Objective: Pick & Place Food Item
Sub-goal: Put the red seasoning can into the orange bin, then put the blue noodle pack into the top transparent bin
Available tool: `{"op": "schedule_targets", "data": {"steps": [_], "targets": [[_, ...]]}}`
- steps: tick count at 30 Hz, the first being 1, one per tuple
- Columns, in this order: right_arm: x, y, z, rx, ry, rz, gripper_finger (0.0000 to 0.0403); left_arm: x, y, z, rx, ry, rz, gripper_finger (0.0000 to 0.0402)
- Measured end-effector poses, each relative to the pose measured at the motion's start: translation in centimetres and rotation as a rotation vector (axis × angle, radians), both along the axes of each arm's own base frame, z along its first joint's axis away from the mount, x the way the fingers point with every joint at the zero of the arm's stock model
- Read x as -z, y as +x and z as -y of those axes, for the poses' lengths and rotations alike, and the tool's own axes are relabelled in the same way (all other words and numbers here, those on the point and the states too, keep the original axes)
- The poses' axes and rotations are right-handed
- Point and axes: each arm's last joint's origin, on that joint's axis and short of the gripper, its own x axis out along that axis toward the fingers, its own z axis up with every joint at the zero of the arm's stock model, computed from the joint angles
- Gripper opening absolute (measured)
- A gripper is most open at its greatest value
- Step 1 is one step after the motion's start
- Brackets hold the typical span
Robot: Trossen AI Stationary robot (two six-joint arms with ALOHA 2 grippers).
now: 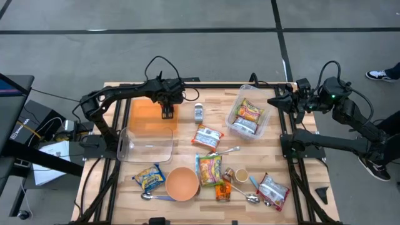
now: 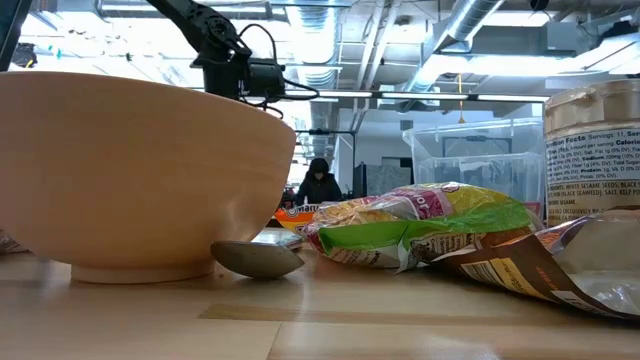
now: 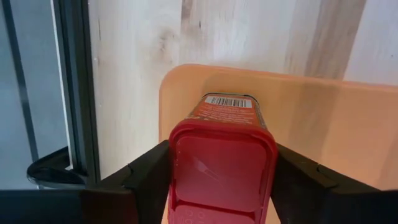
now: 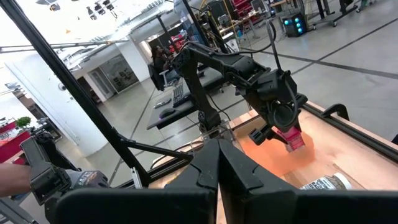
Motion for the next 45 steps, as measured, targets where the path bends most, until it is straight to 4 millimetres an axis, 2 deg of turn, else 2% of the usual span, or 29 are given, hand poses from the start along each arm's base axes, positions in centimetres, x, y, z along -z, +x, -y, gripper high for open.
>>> {"op": "schedule_targets", "data": {"steps": [5,14,21,29,33,39,41,45], "targets": [[0.0,0.0,0.0,0.0,0.0,0.0,0.0,0.0,0.0,0.0,0.001,0.007,0.003,0.0255],[0.0,0.0,0.0,0.0,0.003,0.0,0.0,-0.3,-0.1,0.1,-0.011,0.026,-0.001,0.0236],[0.0,0.0,0.0,0.0,0.011,0.001,0.0,-3.2,-1.0,0.8,-0.054,0.072,0.097,0.0231],[0.0,0.0,0.0,0.0,0.011,0.0,0.0,-6.6,-2.8,2.7,-0.128,-0.021,0.27,0.0225],[0.0,0.0,0.0,0.0,0.012,0.001,0.0,-7.1,-2.3,4.9,-0.077,-0.095,0.306,0.0179],[0.0,0.0,0.0,0.001,0.024,0.002,0.0,-7.1,-0.9,8.8,0.014,-0.209,0.329,0.0027],[0.0,0.0,0.0,0.001,0.035,0.003,0.0,-7.2,-1.0,10.1,0.013,-0.276,0.322,0.0012],[0.0,0.0,0.0,0.002,0.051,0.004,0.0,-8.6,-2.8,12.8,0.044,-0.319,0.282,0.0002]]}}
